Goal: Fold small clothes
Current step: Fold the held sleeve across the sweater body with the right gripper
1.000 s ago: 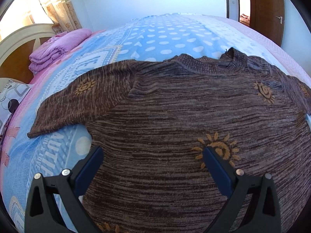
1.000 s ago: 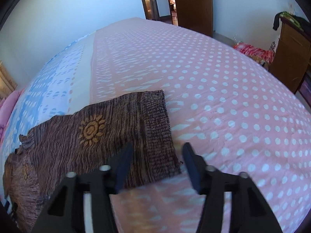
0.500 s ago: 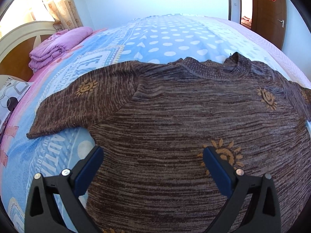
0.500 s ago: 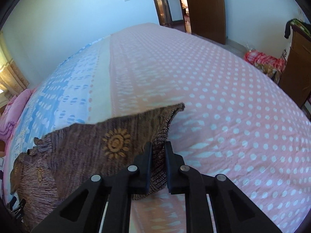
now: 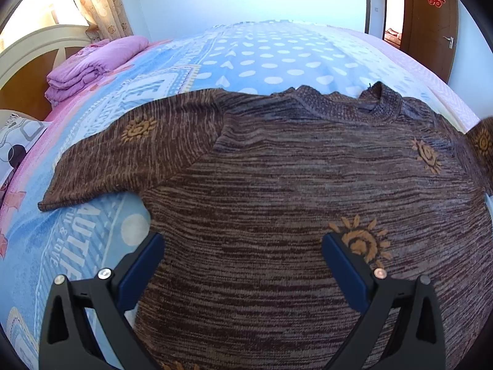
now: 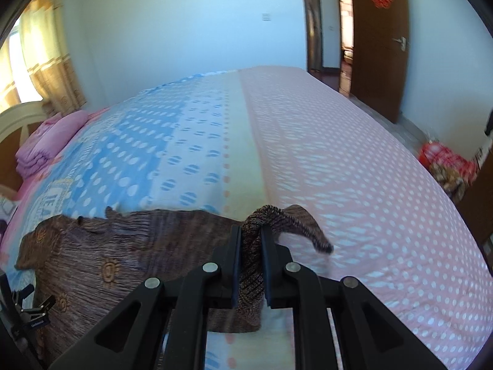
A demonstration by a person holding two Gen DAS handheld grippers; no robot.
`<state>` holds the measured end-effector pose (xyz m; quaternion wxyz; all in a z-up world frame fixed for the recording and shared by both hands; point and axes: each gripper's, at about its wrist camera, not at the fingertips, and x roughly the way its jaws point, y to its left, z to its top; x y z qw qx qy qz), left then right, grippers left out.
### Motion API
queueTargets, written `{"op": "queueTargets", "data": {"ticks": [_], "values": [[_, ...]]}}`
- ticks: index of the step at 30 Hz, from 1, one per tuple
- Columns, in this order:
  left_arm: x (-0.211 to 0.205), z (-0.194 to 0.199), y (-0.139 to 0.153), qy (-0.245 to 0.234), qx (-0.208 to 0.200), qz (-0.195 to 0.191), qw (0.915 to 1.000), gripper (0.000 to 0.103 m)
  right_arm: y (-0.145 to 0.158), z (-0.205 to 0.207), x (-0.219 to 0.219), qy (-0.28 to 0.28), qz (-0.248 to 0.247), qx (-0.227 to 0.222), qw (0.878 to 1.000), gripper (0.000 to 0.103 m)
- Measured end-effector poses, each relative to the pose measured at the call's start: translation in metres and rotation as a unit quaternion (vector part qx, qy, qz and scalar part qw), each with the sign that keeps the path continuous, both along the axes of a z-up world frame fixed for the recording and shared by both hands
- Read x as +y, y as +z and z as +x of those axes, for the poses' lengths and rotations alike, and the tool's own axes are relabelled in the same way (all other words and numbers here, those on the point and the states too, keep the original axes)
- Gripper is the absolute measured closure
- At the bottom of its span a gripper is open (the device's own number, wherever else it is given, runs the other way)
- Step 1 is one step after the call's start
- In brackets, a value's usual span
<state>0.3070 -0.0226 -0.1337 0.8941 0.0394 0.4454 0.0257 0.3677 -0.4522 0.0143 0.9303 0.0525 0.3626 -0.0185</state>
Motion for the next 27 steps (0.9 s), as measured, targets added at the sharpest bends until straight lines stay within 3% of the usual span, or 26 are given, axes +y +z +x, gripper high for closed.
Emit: {"op": "queueTargets", "data": {"ticks": [10,14,17,18,20,21,24,27], "values": [[0.0,-0.003,0.009,-0.015,0.002,-0.017,0.9997,0.0,0.007,0.011,0.113,0.116,-0.038,-0.01,0.993,0.091],[-0.002,-0.006,0.015,-0.036,0.017,-0.039,0.9984,0.001,-0.02,0.021,0.162,0.163,-0.036,0.012,0.986,0.091],[-0.006,-0.007,0.02,-0.054,0.034,-0.052,0.9966,0.009,-0.058,0.031,0.191,0.217,0.016,0.06,0.974,0.09],[-0.007,-0.007,0.022,-0.06,0.039,-0.056,0.9959,0.01,-0.068,0.033,0.196,0.225,0.031,0.073,0.971,0.086],[-0.01,-0.008,0.029,-0.067,0.043,-0.059,0.9951,0.01,-0.083,0.027,0.197,0.24,0.063,0.089,0.965,0.05],[-0.012,-0.009,0.033,-0.071,0.041,-0.06,0.9948,0.01,-0.086,0.02,0.192,0.244,0.078,0.085,0.963,0.044],[-0.03,-0.008,0.048,-0.095,0.033,-0.06,0.9931,0.01,-0.089,-0.003,0.167,0.243,0.091,0.078,0.962,0.042],[-0.061,-0.003,0.058,-0.128,0.033,-0.066,0.989,0.011,-0.087,-0.022,0.124,0.213,0.09,0.06,0.971,0.042]]}}
